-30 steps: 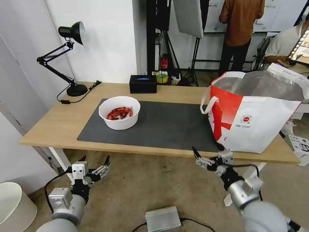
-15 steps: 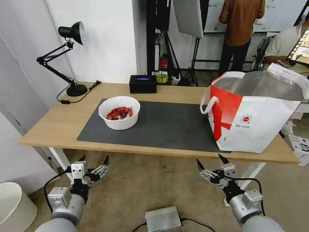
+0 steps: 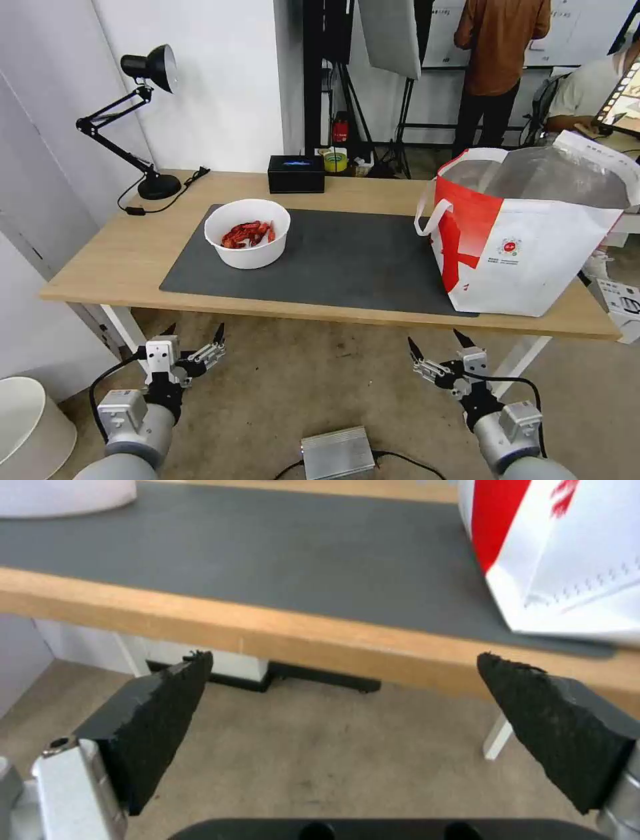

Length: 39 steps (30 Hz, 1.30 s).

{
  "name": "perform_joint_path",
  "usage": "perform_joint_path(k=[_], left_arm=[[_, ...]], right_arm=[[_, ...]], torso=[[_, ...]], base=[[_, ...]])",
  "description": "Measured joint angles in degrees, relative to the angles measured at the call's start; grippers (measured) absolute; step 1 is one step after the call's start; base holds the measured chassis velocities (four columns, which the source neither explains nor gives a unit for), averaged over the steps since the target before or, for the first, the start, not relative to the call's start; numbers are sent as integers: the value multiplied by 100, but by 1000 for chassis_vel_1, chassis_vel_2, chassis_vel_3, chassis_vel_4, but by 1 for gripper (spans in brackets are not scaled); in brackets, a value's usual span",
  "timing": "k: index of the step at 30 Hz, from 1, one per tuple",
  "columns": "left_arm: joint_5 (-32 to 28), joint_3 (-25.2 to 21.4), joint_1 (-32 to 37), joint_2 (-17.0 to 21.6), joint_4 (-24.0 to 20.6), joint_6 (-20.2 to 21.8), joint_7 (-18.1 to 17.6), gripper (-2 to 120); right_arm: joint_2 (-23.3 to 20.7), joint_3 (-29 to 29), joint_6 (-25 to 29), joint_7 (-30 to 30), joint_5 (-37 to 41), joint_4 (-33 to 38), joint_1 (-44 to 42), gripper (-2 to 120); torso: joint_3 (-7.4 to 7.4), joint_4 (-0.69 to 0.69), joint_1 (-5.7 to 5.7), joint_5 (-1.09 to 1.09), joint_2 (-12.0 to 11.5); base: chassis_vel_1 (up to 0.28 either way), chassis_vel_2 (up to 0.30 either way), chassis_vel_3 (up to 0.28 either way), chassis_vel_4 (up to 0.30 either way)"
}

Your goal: Pick up the trash from the table and place it into the takeout bag.

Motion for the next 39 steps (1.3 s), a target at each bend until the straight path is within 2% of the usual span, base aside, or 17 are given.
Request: perform_joint_path(k=[14, 21, 25, 27, 29, 30, 34, 36, 39], left_arm=[[-36, -45, -8, 8, -42, 6, -4, 100], [-573, -296, -273, 149, -132, 126, -134, 100], [-1550, -442, -873, 542, -221, 437, -644, 100], [-1789, -462, -1019, 654, -222, 499, -748, 100], [-2503, -534, -1385, 987, -204, 614, -970, 100], [-2503, -534, -1385, 987, -204, 614, -970, 100], [-3607, -799, -1759, 1590, -70, 699, -1063, 100], [-3816, -818, -1877, 1728, 10, 705, -1063, 100], [-4439, -624, -2528, 2062, 361, 770, -1044, 100]], right_arm=[[10, -7, -20, 11, 7, 2, -11, 100], [9, -7, -22, 12, 8, 4, -9, 100], [8, -6, -22, 11, 8, 5, -7, 100], [8, -7, -22, 11, 8, 5, -6, 100], [8, -6, -22, 10, 8, 5, -5, 100], [8, -6, -22, 10, 8, 5, -5, 100], [8, -5, -22, 9, 8, 5, -4, 100], [8, -5, -22, 9, 8, 5, -3, 100], [8, -5, -22, 7, 9, 5, -3, 100]], torso=[[0, 1, 0, 0, 0], [0, 1, 0, 0, 0], [0, 0, 0, 0, 0], [0, 0, 0, -1, 0], [0, -1, 0, -1, 0], [0, -1, 0, -1, 0], [1, 1, 0, 0, 0], [0, 2, 0, -1, 0], [1, 1, 0, -1, 0]], base=[[0, 0, 0, 0], [0, 0, 0, 0], [0, 0, 0, 0], [0, 0, 0, 0], [0, 0, 0, 0], [0, 0, 0, 0], [0, 0, 0, 0], [0, 0, 0, 0], [0, 0, 0, 0]])
